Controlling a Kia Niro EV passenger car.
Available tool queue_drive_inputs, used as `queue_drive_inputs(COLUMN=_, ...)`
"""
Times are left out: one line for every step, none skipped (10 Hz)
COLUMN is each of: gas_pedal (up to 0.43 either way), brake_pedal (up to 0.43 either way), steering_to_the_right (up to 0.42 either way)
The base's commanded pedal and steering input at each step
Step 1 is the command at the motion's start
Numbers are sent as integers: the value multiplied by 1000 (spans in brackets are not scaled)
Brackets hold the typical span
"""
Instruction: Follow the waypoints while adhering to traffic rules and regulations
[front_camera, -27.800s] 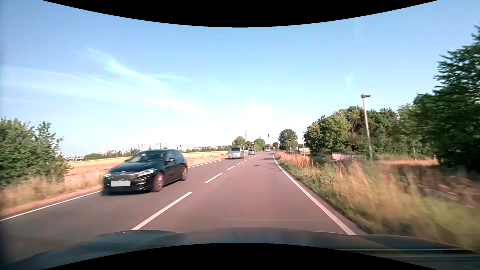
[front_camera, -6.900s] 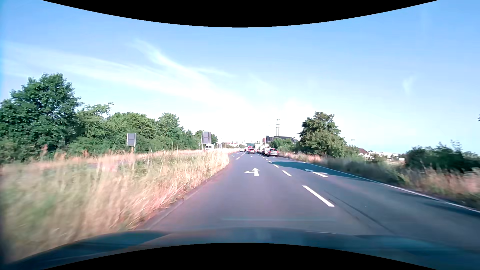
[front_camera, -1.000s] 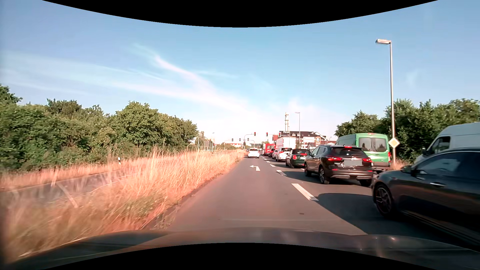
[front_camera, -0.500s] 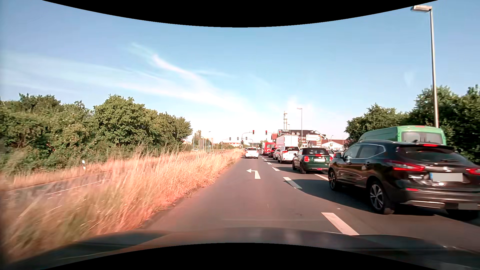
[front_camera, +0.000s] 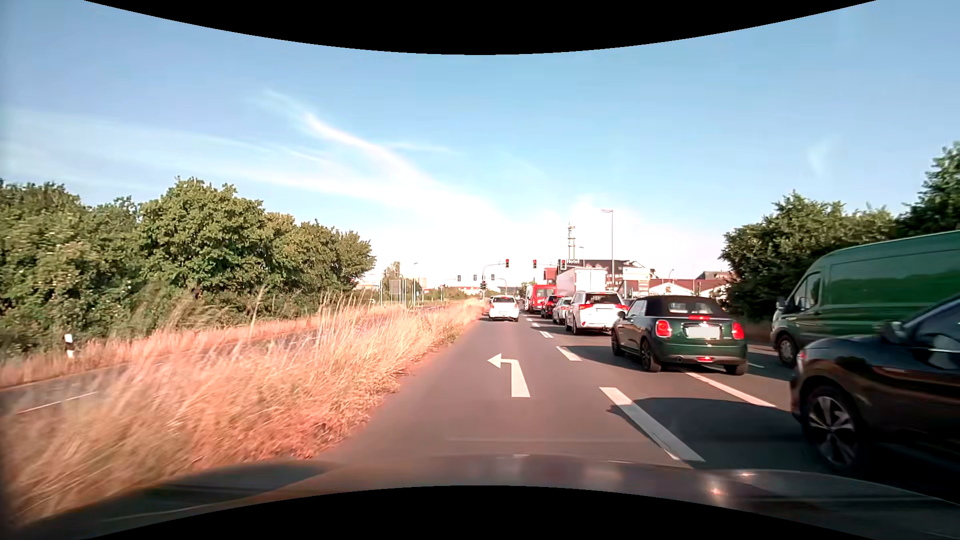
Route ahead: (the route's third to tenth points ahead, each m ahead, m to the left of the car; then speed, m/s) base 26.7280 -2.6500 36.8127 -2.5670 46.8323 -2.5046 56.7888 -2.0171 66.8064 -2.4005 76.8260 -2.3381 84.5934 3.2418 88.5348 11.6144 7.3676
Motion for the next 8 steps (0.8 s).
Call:
queue_drive_inputs(gas_pedal=0, brake_pedal=238, steering_to_the_right=-7)
queue_drive_inputs(gas_pedal=0, brake_pedal=238, steering_to_the_right=-7)
queue_drive_inputs(gas_pedal=0, brake_pedal=238, steering_to_the_right=-6)
queue_drive_inputs(gas_pedal=0, brake_pedal=238, steering_to_the_right=-6)
queue_drive_inputs(gas_pedal=0, brake_pedal=238, steering_to_the_right=-6)
queue_drive_inputs(gas_pedal=0, brake_pedal=238, steering_to_the_right=-6)
queue_drive_inputs(gas_pedal=0, brake_pedal=238, steering_to_the_right=-6)
queue_drive_inputs(gas_pedal=0, brake_pedal=238, steering_to_the_right=-6)
